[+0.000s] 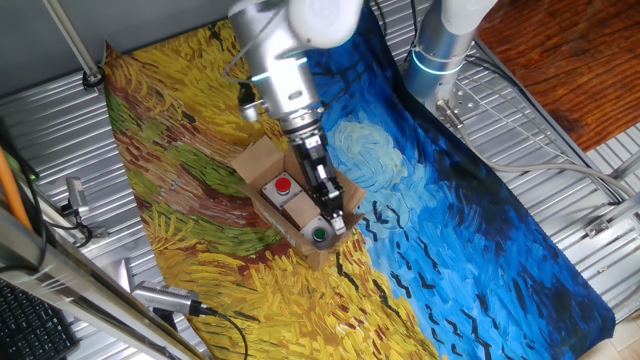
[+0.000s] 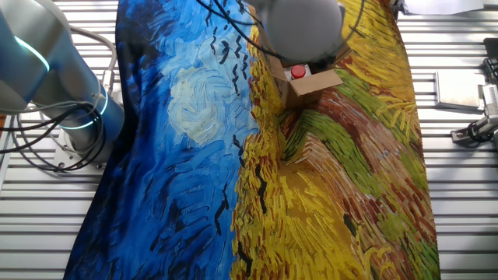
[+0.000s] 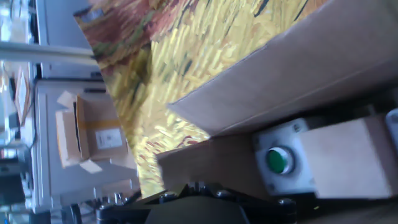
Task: Open a box
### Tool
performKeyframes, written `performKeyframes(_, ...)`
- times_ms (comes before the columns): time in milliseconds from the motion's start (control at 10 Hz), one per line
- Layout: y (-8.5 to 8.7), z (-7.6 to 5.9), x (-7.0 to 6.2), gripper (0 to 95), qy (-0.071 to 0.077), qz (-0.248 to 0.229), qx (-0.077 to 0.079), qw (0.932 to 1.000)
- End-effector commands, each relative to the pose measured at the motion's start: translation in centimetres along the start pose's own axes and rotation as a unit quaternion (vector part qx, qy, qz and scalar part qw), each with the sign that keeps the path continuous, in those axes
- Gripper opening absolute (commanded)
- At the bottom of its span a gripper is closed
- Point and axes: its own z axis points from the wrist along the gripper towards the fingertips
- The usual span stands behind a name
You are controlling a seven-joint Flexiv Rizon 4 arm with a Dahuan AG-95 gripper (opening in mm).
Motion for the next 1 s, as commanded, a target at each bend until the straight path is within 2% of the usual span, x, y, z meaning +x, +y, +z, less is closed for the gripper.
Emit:
performKeyframes(100, -0.1, 1.0, 0.0, 0.0, 0.000, -0.005, 0.003, 1.0000)
performKeyframes(300, -0.2, 2.0, 0.2, 0.0, -0.001, -0.017, 0.017, 0.9997)
performKeyframes(500, -0.6, 2.3, 0.2, 0.0, 0.000, -0.038, 0.040, 0.9985)
performKeyframes(800, -1.2, 2.7, 0.0, 0.0, 0.002, -0.050, 0.047, 0.9977)
performKeyframes(900, -1.1, 2.6, 0.1, 0.0, 0.005, -0.061, 0.060, 0.9963)
performKeyframes(1000, -0.7, 2.4, 0.1, 0.0, 0.012, -0.076, 0.091, 0.9929)
